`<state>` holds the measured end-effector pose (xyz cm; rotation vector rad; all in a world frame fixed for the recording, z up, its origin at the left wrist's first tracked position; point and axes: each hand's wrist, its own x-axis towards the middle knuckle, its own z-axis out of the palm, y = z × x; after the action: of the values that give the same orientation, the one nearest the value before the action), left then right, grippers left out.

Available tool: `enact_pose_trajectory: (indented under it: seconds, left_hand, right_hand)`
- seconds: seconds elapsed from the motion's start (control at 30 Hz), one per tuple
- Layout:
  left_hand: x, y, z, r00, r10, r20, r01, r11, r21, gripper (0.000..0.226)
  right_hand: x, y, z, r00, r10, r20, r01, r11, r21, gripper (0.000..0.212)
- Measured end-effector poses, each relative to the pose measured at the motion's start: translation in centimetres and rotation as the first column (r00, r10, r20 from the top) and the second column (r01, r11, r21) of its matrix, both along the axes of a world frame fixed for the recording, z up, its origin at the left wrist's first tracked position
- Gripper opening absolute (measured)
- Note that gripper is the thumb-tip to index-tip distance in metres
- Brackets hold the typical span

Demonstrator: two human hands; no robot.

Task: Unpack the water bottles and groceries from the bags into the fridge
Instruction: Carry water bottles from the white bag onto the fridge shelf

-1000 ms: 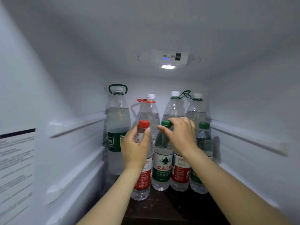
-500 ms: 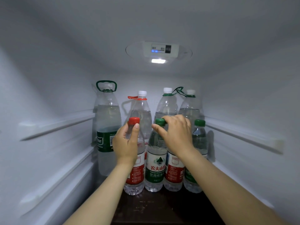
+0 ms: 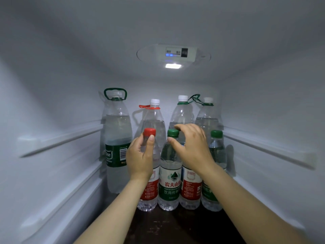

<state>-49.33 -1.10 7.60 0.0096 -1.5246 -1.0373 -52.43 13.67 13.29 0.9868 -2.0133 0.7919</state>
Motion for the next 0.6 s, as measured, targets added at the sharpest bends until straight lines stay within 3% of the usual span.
enact_pose_trajectory:
  seconds: [0.17,0.6]
  left_hand:
    - [0.2,0.4,-0.1,0.995,0.092,0.037,-0.090,0.995,-0.041,0.048]
    - [-0.1,2.1,-0.3,0.997,0.073,0.030,-0.073,0.997,0.007,0.038]
  right_hand:
    - [0.7,0.3,0.0,1.000,-0.001,-0.016,0.001,1.000,0.007,0.040]
    - [1.1,3.2,0.4,0.993,-0.065,0.096,0.050,0.987,0.151,0.058]
